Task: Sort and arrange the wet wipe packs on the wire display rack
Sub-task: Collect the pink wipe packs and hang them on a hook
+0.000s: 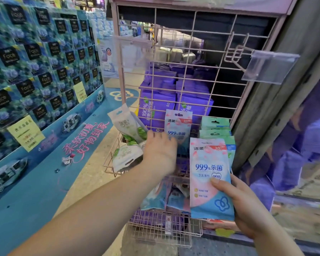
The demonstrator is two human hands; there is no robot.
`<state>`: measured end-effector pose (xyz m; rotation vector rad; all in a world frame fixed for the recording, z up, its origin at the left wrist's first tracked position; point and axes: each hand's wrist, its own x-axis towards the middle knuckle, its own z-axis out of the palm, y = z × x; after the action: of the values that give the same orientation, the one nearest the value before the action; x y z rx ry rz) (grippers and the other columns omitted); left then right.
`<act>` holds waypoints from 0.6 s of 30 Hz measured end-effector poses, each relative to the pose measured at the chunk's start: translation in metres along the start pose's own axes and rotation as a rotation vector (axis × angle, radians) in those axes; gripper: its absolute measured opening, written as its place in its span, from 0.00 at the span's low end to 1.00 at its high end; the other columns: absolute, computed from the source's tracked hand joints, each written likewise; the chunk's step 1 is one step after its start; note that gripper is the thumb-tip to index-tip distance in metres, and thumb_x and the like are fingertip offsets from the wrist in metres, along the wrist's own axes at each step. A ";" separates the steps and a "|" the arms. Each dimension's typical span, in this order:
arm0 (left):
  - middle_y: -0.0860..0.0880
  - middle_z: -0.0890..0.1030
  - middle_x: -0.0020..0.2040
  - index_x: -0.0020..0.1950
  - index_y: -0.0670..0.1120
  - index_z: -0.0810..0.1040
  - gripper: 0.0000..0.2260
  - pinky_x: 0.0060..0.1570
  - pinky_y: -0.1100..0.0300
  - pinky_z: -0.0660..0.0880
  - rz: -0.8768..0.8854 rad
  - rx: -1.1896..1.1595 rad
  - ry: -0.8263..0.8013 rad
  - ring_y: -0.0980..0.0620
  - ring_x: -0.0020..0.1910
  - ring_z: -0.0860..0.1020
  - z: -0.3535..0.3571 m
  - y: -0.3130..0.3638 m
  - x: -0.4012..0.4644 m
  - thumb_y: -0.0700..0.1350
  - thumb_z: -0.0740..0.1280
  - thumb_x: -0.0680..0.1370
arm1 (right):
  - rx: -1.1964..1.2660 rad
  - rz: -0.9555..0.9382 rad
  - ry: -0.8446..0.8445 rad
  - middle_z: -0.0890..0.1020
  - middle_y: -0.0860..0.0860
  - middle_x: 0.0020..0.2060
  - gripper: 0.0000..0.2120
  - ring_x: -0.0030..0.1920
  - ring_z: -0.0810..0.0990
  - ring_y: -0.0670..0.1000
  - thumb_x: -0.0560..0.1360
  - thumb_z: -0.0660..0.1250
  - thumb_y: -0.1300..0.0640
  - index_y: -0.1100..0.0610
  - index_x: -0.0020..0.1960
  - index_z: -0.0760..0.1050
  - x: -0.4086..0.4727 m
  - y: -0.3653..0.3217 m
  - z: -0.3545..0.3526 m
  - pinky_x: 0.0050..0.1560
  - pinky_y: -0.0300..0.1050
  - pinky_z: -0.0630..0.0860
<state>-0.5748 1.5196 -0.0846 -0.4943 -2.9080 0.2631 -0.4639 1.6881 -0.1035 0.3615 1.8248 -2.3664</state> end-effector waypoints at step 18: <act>0.45 0.78 0.59 0.63 0.46 0.71 0.30 0.56 0.50 0.72 -0.164 -0.435 -0.051 0.41 0.59 0.76 -0.031 -0.048 0.052 0.62 0.70 0.69 | 0.002 -0.036 0.021 0.86 0.57 0.49 0.22 0.45 0.86 0.59 0.64 0.70 0.58 0.58 0.58 0.76 -0.007 -0.001 -0.012 0.42 0.51 0.84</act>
<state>-0.6313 1.4972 -0.0373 -0.3055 -3.0328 -0.3926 -0.4563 1.6995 -0.1031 0.3572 1.8537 -2.3974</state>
